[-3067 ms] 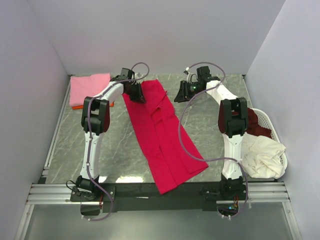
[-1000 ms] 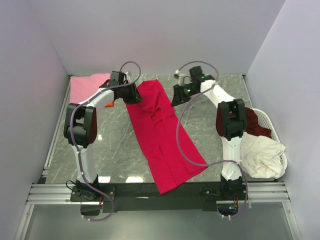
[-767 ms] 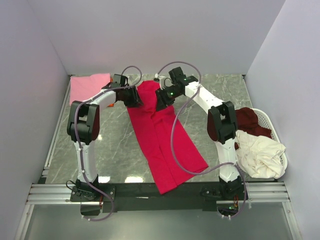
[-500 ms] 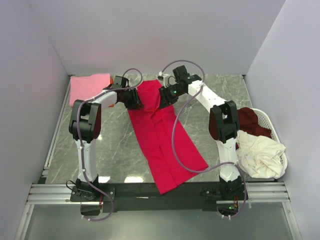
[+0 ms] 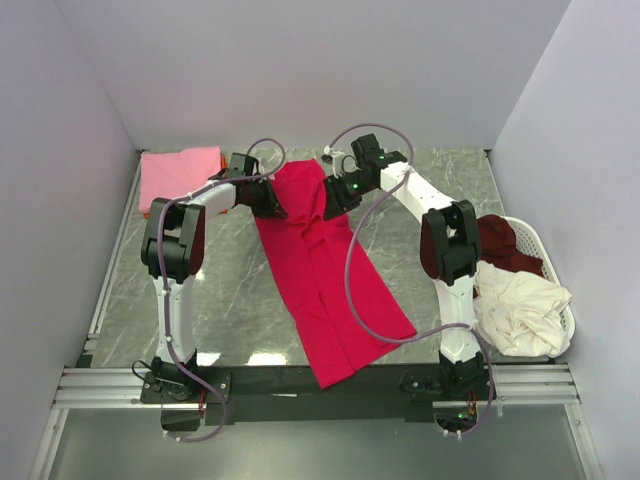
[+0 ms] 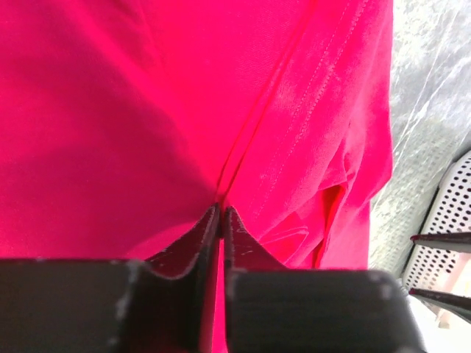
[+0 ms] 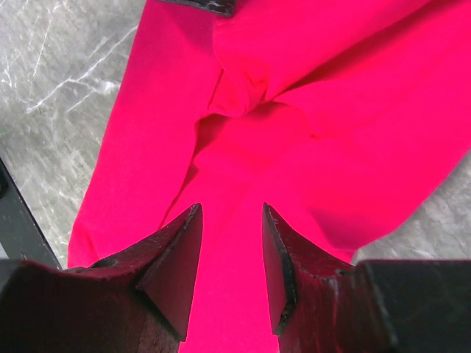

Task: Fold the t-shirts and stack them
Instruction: Fold the tshirt

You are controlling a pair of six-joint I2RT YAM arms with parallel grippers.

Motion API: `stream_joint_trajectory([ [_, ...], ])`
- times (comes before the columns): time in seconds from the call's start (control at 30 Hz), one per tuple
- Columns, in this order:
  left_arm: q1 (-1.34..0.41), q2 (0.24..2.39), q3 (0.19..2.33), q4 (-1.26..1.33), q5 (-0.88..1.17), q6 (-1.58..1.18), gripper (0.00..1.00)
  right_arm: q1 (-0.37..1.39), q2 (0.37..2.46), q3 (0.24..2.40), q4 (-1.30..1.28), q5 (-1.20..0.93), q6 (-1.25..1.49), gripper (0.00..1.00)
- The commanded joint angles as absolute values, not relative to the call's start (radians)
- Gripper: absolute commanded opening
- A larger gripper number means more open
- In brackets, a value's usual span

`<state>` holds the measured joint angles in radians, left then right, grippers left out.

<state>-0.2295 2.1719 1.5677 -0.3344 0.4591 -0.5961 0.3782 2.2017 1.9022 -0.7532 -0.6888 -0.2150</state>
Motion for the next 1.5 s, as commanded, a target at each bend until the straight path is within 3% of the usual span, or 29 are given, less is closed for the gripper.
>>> stream_joint_trajectory([
  [0.0, -0.232, 2.157, 1.603, -0.291, 0.497, -0.604, 0.06, 0.351, 2.140, 1.894, -0.752, -0.709, -0.225, 0.45],
  [0.03, -0.232, 2.151, 1.601, -0.291, 0.495, -0.607, 0.00, 0.350, 2.138, 1.893, -0.753, -0.709, -0.227, 0.45],
  [0.43, -0.209, 1.945, 1.454, -0.229, 0.437, -0.598, 0.00, 0.288, 2.120, 1.871, -0.749, -0.732, -0.227, 0.45],
  [0.97, -0.207, 1.977, 1.338, -0.259, 0.281, -0.569, 0.00, 0.284, 2.128, 1.884, -0.761, -0.727, -0.230, 0.45],
  [1.3, -0.222, 1.967, 1.325, -0.235, 0.370, -0.542, 0.17, 0.282, 2.135, 1.894, -0.767, -0.716, -0.229, 0.45],
  [1.47, -0.229, 1.933, 1.350, -0.198, 0.440, -0.529, 0.04, 0.282, 2.135, 1.899, -0.767, -0.718, -0.227, 0.45],
])
